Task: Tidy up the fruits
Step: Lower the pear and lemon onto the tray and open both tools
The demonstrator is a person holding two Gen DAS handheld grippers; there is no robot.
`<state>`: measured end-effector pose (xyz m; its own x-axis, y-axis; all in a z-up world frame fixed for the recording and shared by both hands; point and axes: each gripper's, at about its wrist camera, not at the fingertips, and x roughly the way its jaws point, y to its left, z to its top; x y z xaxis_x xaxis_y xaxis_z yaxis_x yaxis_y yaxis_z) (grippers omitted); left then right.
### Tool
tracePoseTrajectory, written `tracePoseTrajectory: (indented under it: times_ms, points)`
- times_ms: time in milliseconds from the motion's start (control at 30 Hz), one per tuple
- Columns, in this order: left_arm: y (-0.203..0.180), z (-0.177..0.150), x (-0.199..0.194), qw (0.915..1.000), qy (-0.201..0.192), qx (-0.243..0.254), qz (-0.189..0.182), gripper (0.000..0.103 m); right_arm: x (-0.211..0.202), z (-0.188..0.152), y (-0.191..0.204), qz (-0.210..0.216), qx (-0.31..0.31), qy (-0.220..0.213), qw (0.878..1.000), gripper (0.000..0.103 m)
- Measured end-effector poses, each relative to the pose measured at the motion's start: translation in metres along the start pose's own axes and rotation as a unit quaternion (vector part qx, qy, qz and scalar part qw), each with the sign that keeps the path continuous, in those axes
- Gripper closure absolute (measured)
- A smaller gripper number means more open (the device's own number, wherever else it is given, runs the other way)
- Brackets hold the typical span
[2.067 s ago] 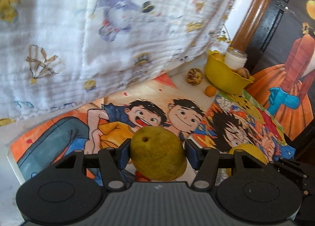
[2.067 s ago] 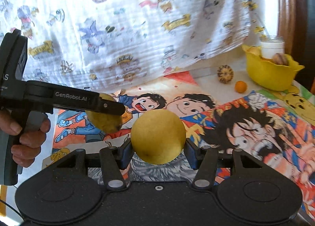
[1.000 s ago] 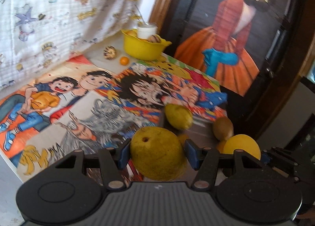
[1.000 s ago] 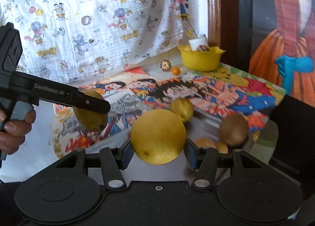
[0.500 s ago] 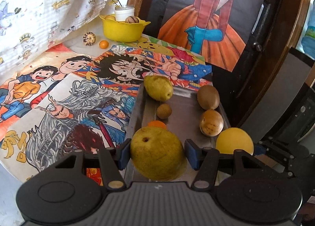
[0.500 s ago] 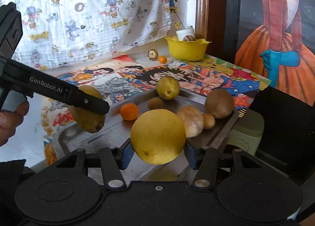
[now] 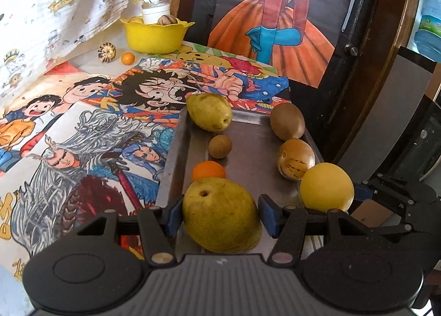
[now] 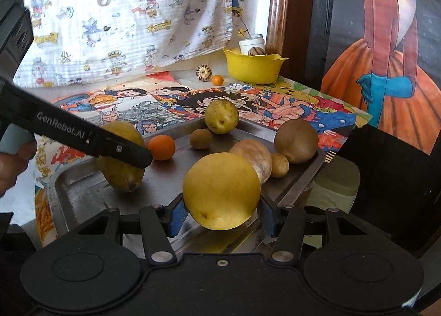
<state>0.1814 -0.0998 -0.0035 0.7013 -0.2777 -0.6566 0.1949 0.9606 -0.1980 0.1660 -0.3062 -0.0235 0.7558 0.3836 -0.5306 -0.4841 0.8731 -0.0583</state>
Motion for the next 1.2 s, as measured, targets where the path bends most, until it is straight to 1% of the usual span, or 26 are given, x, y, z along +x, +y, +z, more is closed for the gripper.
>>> tracePoseTrajectory:
  times_ms: [233,367,433,633,733,933,1033,1100,1133,1200]
  points:
    - [0.004,0.001,0.006,1.0000,-0.002,0.001,-0.008,0.042,0.004,-0.004,0.008,-0.006,-0.015,-0.001,1.000,0.046]
    - [0.008,0.001,0.005,0.9999,0.001,-0.008,-0.011,0.040,0.005,-0.004,0.007,-0.007,-0.007,-0.002,1.000,0.046]
    - [0.009,0.000,0.003,0.9999,-0.003,-0.013,-0.007,0.040,0.005,-0.005,0.008,-0.010,-0.006,-0.003,1.000,0.046]
    - [0.013,0.000,-0.003,0.9998,-0.007,-0.021,-0.003,0.037,-0.001,-0.005,0.011,-0.014,0.003,-0.010,1.000,0.038]
    - [0.013,-0.002,-0.005,0.9997,-0.005,-0.024,-0.004,0.036,-0.005,-0.007,0.012,-0.015,0.006,-0.012,1.000,0.037]
    - [0.017,-0.005,-0.015,0.9991,-0.015,-0.041,-0.004,0.028,-0.015,-0.008,0.018,-0.018,0.005,-0.017,1.000,0.029]
    - [0.020,-0.006,-0.021,0.9988,-0.021,-0.044,0.000,0.023,-0.021,-0.009,0.019,-0.020,0.021,-0.020,0.999,0.023]
    - [0.021,-0.009,-0.027,0.9986,-0.028,-0.045,0.007,0.019,-0.025,-0.010,0.021,-0.021,0.031,-0.019,0.999,0.020]
    - [0.022,-0.010,-0.031,0.9985,-0.031,-0.044,0.012,0.018,-0.028,-0.010,0.022,-0.022,0.036,-0.019,0.999,0.018]
    - [0.024,-0.013,-0.037,0.9981,-0.036,-0.046,0.021,0.012,-0.034,-0.010,0.024,-0.024,0.044,-0.018,0.999,0.012]
